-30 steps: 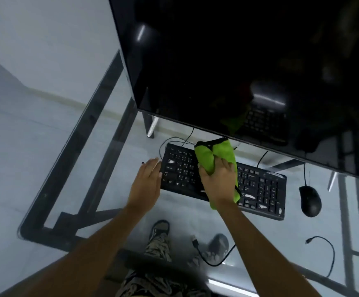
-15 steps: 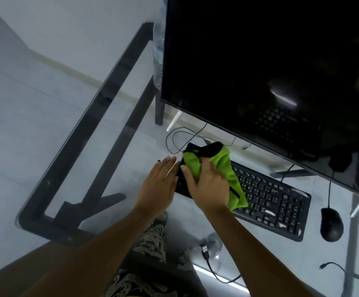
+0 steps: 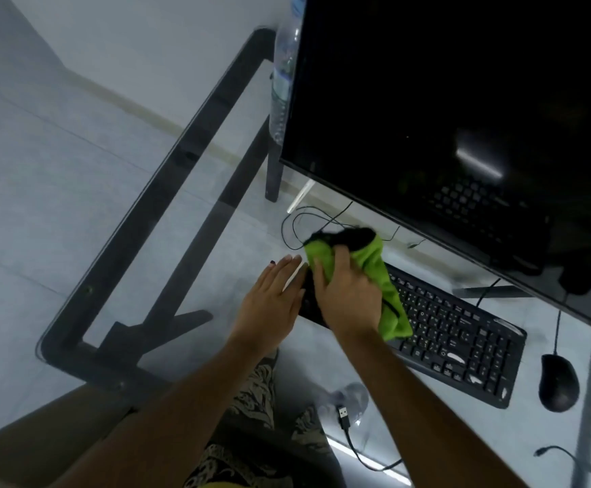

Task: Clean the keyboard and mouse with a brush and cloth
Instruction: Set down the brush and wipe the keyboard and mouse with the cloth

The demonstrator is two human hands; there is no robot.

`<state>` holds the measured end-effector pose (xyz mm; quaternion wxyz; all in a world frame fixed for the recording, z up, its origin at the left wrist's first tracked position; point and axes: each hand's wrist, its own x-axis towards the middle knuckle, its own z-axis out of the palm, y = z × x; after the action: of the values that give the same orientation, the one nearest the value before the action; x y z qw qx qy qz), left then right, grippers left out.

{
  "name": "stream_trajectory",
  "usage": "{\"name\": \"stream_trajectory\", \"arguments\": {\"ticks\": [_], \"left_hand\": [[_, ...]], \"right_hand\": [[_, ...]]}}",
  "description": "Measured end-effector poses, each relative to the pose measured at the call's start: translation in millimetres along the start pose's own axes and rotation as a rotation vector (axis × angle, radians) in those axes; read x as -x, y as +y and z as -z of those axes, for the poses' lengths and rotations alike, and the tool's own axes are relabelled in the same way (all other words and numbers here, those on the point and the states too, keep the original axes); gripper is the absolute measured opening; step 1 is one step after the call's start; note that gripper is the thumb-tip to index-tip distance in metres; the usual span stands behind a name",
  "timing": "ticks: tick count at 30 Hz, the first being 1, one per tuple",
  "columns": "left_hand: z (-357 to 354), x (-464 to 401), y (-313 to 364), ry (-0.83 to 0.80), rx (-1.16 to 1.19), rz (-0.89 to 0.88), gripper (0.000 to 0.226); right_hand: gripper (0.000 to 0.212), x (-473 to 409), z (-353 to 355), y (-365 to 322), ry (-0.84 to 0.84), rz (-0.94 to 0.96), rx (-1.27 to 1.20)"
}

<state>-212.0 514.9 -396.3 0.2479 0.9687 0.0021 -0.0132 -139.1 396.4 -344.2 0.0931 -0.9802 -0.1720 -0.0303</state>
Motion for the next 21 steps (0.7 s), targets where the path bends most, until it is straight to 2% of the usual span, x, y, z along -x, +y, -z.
{"name": "stream_trajectory", "arguments": {"ticks": [2,4,8,11,15,17,19,21], "left_hand": [[-1,-1,-1,-0.002,0.001,-0.006,0.044],[-1,-1,0,0.005,0.003,-0.002,0.043],[1,-2,0,0.007,-0.002,0.015,0.044],[0,-2,0,-0.001,-0.013,0.014,0.045],[0,0,0,0.005,-0.039,-0.012,0.043],[2,0,1,0.004,-0.038,-0.002,0.045],[4,0,2,-0.004,-0.046,0.002,0.047],[5,-1,3,-0.007,-0.050,0.002,0.048]], "right_hand": [[0.031,21,0,0,-0.051,0.033,-0.005],[0.031,11,-4,0,-0.028,0.019,0.007],[0.042,-48,-2,-7,-0.013,-0.156,0.039],[0.044,-48,-4,-17,-0.044,-0.223,0.013],[0.036,-4,-9,-16,-0.054,0.002,0.007],[0.035,-3,-6,0,0.007,0.017,0.021],[0.032,-5,3,23,0.058,-0.076,0.016],[0.030,-5,16,49,0.066,-0.248,0.020]]}}
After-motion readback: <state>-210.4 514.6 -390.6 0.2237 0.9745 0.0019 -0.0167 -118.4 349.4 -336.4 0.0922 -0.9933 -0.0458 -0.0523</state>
